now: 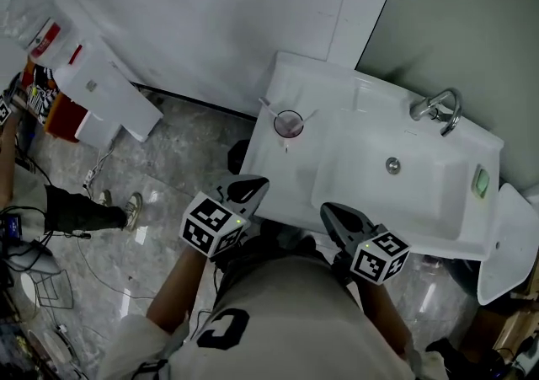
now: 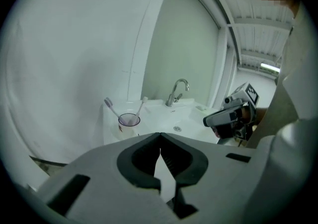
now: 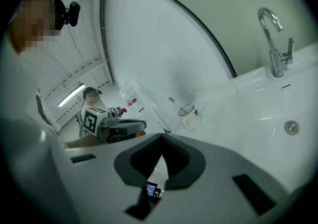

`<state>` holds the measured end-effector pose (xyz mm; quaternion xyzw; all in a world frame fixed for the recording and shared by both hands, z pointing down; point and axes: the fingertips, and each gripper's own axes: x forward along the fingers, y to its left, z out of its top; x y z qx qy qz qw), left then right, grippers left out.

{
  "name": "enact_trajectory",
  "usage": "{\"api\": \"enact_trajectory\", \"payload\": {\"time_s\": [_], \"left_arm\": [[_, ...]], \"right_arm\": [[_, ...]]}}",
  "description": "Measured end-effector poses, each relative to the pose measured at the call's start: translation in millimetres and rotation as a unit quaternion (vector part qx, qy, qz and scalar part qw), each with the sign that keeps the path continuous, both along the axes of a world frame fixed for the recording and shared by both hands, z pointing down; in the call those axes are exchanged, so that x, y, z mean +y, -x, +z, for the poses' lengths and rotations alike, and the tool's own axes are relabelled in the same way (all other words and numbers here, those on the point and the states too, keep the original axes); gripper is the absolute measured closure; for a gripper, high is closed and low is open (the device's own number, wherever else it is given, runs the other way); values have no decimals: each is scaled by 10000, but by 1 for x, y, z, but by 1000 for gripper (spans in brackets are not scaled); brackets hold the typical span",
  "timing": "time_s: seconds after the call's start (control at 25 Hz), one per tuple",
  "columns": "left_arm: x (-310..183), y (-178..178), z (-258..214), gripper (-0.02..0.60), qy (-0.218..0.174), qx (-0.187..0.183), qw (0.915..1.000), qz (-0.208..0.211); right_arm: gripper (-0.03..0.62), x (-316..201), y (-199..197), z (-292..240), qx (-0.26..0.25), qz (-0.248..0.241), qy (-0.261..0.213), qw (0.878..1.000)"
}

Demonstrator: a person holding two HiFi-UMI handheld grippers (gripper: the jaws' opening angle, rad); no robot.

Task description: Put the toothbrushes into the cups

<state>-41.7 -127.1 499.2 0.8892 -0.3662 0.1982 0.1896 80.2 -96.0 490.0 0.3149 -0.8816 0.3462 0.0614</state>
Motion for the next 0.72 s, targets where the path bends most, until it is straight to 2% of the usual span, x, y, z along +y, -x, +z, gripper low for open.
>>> {"api": "enact_trajectory", "payload": {"time_s": [0.08,0.16,0.28,0.72], "left_arm": [[3,5,-5,561,-203,-401,9989,111],[7,9,-8,561,-249,-572,9980,91],[14,15,-1,561,-159,-607,9980,-48],[13,26,4,561,-127,-484,9986,-142]], "right_arm": [[585,5,2,1,-52,-78,11,10000],[585,7,3,1,-84,-153,16,9998],[585,9,5,1,-113,-247,4,9996],[585,1,23,4,47,-377,-12,9993]]}}
